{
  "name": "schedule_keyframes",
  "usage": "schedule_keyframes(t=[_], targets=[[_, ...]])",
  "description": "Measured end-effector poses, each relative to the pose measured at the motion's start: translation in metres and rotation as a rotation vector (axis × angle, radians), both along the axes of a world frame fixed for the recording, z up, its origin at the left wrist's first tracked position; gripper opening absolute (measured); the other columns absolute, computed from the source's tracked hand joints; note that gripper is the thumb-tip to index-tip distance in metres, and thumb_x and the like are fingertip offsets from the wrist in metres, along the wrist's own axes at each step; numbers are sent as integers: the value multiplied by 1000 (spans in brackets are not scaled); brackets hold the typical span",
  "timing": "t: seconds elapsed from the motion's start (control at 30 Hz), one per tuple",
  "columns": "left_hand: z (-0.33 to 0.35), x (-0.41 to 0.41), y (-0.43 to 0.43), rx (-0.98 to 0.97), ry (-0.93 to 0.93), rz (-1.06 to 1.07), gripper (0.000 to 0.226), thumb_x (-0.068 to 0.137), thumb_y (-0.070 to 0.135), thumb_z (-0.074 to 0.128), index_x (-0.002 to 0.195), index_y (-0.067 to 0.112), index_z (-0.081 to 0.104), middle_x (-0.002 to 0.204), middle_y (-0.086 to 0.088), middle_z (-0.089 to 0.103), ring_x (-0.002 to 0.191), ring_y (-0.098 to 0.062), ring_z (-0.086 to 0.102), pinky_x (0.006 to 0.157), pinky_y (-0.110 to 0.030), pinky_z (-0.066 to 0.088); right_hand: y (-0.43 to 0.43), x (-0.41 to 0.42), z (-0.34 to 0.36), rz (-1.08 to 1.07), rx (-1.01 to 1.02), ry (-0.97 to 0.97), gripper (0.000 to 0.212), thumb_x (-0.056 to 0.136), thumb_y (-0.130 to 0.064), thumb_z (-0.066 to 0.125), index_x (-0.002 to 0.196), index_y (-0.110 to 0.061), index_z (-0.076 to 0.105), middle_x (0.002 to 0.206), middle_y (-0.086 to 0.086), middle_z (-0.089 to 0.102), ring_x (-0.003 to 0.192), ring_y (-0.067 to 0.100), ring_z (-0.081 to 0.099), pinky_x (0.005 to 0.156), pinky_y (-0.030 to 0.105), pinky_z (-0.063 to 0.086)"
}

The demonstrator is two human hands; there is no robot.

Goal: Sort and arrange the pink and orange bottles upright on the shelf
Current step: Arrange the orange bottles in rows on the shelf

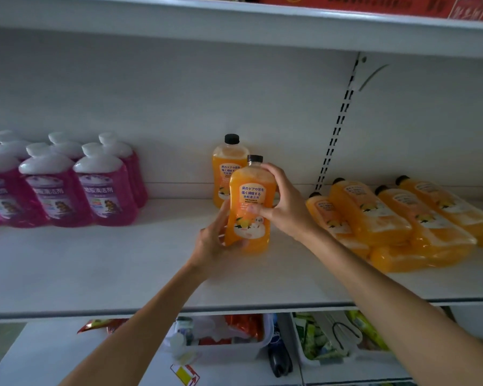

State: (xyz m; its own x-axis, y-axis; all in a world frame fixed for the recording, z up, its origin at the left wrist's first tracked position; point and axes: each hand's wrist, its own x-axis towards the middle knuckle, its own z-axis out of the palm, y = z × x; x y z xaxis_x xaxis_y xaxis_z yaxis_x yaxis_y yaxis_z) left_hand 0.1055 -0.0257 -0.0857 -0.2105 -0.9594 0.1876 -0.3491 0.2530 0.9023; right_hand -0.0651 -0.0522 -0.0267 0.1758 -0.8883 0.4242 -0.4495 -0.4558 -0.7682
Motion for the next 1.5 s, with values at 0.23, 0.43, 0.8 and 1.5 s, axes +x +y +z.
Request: schedule_keyframes(t=[0.23,0.43,0.8,1.5], targets=[[-2,24,-14,-2,66,30,79,78,12,72,139,36,26,118,4,58,102,-9,58,75,-11,51,-13,28,-9,-58,-91,-8,80,70,-17,81,136,-24,37,135,-3,47,117,10,49,92,25,48],[-10,27,-17,4,172,63,64,74,11,75,126,26,41,118,-6,61,103,-21,63,80,-43,56,-20,35,-16,-107,-192,38,79,71,-16,80,138,-15,39,139,0,41,127,11,41,102,22,40],[-23,29,-26,-116,53,141,66,75,8,71,134,14,42,123,-7,59,109,-22,60,85,-35,52,-25,45,-27,-179,-321,156,80,72,-17,79,138,-9,35,148,10,34,133,24,36,105,44,39],[3,-25,-1,-530,-278,335,29,72,12,53,96,11,69,105,-7,65,95,-22,57,80,-31,48,-41,4,6,-41,-148,342,62,89,-38,59,143,-22,31,148,3,31,131,25,29,104,39,32]])
